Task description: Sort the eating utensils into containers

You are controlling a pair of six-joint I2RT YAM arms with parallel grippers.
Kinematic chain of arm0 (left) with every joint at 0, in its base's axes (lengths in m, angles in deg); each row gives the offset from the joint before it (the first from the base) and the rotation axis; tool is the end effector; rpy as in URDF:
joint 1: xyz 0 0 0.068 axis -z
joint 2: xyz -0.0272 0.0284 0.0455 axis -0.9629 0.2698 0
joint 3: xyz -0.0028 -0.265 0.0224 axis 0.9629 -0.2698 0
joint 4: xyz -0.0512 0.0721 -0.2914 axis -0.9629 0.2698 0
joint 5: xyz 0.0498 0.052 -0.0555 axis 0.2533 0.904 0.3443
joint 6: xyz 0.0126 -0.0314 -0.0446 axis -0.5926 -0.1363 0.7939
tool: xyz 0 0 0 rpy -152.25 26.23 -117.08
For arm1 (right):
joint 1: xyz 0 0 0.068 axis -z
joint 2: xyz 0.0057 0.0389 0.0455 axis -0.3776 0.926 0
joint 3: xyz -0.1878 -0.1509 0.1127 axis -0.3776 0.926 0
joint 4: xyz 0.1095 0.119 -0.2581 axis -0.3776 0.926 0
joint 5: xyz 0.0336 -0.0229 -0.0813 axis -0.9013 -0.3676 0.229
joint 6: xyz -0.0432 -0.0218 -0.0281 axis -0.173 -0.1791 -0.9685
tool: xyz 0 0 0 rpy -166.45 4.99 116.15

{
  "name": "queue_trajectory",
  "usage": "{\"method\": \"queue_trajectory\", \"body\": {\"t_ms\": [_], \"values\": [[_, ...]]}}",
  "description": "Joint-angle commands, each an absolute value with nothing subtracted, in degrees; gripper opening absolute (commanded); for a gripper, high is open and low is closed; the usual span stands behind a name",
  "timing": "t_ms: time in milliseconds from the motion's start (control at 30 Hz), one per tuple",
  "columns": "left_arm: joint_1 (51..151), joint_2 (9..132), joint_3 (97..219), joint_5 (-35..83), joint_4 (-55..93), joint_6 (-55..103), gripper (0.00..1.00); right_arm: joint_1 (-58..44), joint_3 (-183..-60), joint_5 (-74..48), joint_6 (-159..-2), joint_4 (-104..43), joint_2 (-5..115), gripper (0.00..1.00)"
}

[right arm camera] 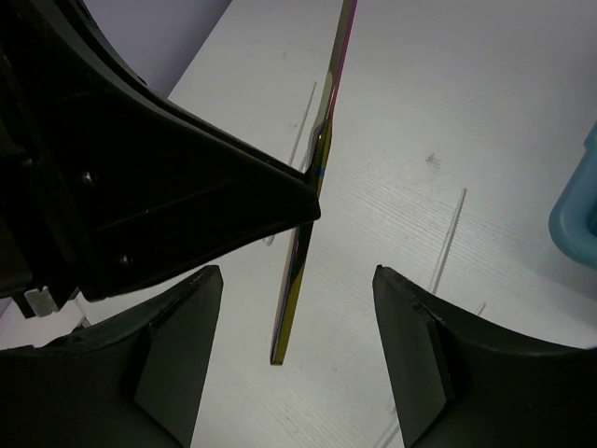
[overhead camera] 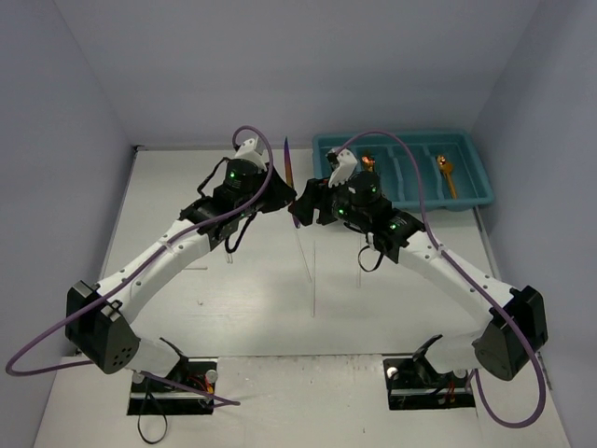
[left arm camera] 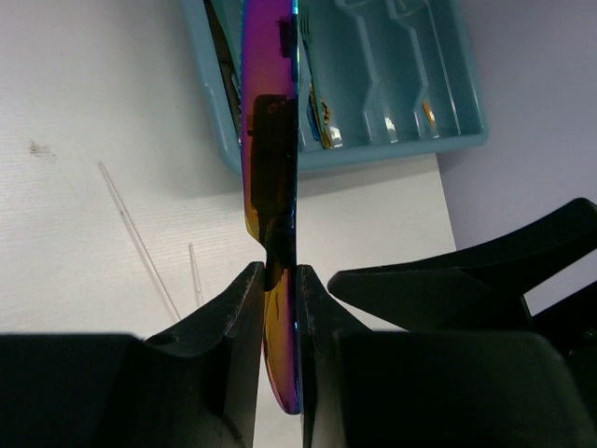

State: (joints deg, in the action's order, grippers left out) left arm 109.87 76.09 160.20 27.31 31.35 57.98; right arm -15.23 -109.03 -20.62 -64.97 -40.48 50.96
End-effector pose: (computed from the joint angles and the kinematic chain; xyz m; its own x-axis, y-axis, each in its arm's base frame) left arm 0.3099 -0.2255 0.3596 -0.6302 -0.4283 -0.6476 0.2783 0.6540 -0.7035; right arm 0.2874 0.2323 0.3424 -0.3602 0.1868 -0.9140 -0.7062 0.5855 0.3980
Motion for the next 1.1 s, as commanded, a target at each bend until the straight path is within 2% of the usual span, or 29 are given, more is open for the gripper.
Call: {"method": "queue_trajectory", "body": {"t_ms": [0, 167, 367, 467, 600, 667, 800, 867, 933, 1000, 1067], "values": [[111.34, 73.50, 163.16, 29.09, 25.11, 58.63, 0.00, -15.82, -111.44, -20.12, -63.54, -45.91, 51.67, 0.63], [112.58, 72.95, 160.83, 30.24, 23.56, 59.68, 0.00, -16.05, -110.43, -18.78, -63.40, -46.33, 52.63, 0.62], [113.33, 72.47, 160.54, 31.06, 23.26, 59.02, 0.00, -16.24, -109.70, -18.82, -63.22, -46.81, 54.00, 0.53], [113.46, 72.26, 160.32, 31.27, 23.05, 58.82, 0.00, -16.31, -109.41, -18.73, -63.37, -47.02, 53.83, 0.38], [113.62, 72.42, 160.03, 31.30, 23.46, 58.45, 0.00, -16.22, -108.95, -17.27, -63.99, -46.94, 52.87, 0.08], [113.63, 72.80, 159.88, 31.22, 23.99, 57.33, 0.00, -16.15, -108.79, -16.30, -64.61, -46.79, 52.66, 0.01], [113.72, 73.13, 159.45, 31.73, 26.60, 54.26, 0.01, -15.37, -107.58, -13.78, -64.97, -46.51, 52.29, 0.00], [113.62, 71.91, 158.34, 36.71, 28.99, 52.82, 0.22, -14.26, -107.27, -12.35, -65.01, -46.02, 52.31, 0.00], [113.51, 70.13, 157.19, 41.14, 31.65, 50.99, 0.61, -13.04, -107.40, -11.18, -65.30, -44.74, 52.63, 0.00], [113.28, 67.72, 156.20, 46.74, 34.09, 49.51, 0.80, -11.26, -108.23, -9.54, -65.87, -43.09, 53.40, 0.00], [112.42, 64.44, 155.91, 52.71, 37.05, 47.34, 0.87, -7.89, -109.72, -9.32, -66.78, -41.70, 54.81, 0.00]]}}
